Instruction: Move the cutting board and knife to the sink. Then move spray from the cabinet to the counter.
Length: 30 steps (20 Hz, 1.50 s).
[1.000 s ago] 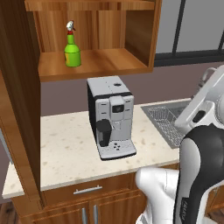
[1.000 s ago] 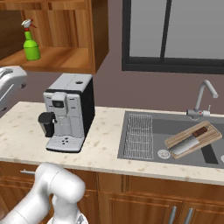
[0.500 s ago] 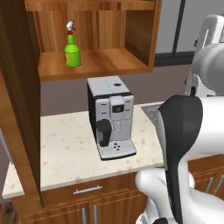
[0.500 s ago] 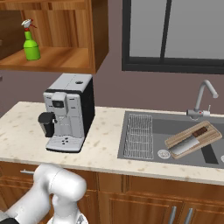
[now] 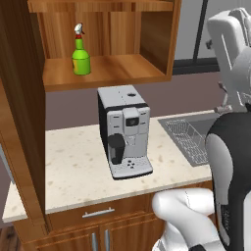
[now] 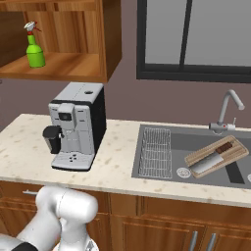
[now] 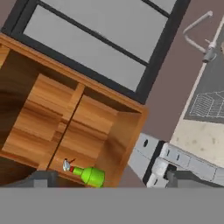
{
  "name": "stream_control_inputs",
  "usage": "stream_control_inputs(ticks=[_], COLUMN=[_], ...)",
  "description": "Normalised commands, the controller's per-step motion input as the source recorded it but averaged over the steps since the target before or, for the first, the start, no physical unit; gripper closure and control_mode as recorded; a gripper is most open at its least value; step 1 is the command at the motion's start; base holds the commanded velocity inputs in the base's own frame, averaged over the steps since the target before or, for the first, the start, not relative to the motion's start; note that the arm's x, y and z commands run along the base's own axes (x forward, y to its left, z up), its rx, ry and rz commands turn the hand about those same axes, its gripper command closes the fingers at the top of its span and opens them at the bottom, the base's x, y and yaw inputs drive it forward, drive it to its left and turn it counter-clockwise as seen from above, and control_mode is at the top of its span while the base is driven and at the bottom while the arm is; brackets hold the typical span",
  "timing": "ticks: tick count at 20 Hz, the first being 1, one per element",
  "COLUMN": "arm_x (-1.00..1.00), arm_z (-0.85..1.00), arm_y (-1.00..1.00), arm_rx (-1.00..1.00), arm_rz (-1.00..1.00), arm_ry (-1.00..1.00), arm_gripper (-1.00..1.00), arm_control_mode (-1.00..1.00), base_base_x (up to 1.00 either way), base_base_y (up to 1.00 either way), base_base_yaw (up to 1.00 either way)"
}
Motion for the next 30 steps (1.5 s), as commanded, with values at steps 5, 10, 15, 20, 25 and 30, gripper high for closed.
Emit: stream_control_inputs(ticks=[5, 10, 15, 20, 25, 30], arm_x=[-0.01, 0.00, 0.00, 0.00, -0.05, 0.22], arm_z=[-0.60, -0.02, 0.00, 0.00, 0.00, 0.00], arm_y=[-0.18, -0.02, 0.30, 0.64, 0.32, 0.02], arm_rx=[-0.41, -0.55, -0.77, -0.75, -0.23, 0.00], arm_rz=[0.56, 0.52, 0.45, 0.24, -0.01, -0.01], arm_ry=[0.00, -0.08, -0.02, 0.00, -0.04, 0.00], arm_gripper=[-1.00, -1.00, -1.00, -1.00, -1.00, -1.00], arm_control_mode=[-1.00, -1.00, -1.00, -1.00, -1.00, -1.00], base_base_x=[0.00, 0.00, 0.00, 0.00, 0.00, 0.00], base_base_y=[0.00, 0.00, 0.00, 0.00, 0.00, 0.00], base_base_yaw=[0.00, 0.00, 0.00, 0.00, 0.00, 0.00])
